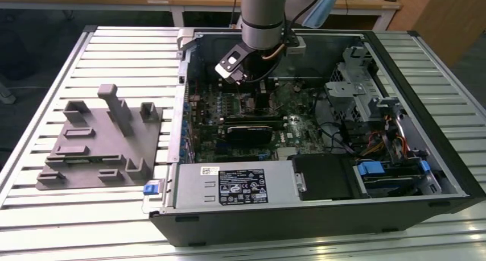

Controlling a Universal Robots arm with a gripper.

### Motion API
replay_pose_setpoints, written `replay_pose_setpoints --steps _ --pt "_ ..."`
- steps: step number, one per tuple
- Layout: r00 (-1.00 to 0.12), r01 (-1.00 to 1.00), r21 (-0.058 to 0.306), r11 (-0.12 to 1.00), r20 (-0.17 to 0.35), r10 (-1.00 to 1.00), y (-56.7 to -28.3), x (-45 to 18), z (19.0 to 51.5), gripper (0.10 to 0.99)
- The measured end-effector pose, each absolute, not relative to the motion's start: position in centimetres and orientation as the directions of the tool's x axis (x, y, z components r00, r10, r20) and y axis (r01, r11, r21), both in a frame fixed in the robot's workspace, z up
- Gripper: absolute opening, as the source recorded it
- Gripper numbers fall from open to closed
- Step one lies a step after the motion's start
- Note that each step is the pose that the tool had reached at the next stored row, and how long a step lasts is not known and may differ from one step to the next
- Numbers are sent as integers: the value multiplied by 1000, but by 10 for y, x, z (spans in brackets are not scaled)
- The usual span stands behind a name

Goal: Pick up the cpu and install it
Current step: 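Place the cpu into insertion slot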

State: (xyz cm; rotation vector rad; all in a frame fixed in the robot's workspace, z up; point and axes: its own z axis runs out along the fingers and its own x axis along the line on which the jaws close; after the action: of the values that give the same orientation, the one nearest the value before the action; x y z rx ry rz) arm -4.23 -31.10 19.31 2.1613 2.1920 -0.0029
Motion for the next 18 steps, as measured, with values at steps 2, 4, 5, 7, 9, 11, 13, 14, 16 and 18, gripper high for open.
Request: replay_pose_setpoints --steps 2,4,5,7,9,11,13,14,16,18 --pt "-13 999 43 15 -36 999 -311 -42 194 616" --pt "-13 999 43 14 -28 1000 -311 -42 194 616" --pt "-13 999 43 14 -25 1000 -311 -42 195 616" --pt "-13 999 44 14 -20 1000 -311 -42 196 616" --pt "-13 999 44 14 -19 1000 -311 -42 198 616" --pt "-13 999 44 14 -18 1000 -311 -42 200 616" --pt "-13 999 44 14 -18 1000 -311 -42 203 616" --pt "-13 999 44 14 -18 1000 -311 -42 204 616" --pt "-13 999 44 14 -18 1000 -311 -42 204 616" --pt "-13 999 44 14 -18 1000 -311 -42 204 616"
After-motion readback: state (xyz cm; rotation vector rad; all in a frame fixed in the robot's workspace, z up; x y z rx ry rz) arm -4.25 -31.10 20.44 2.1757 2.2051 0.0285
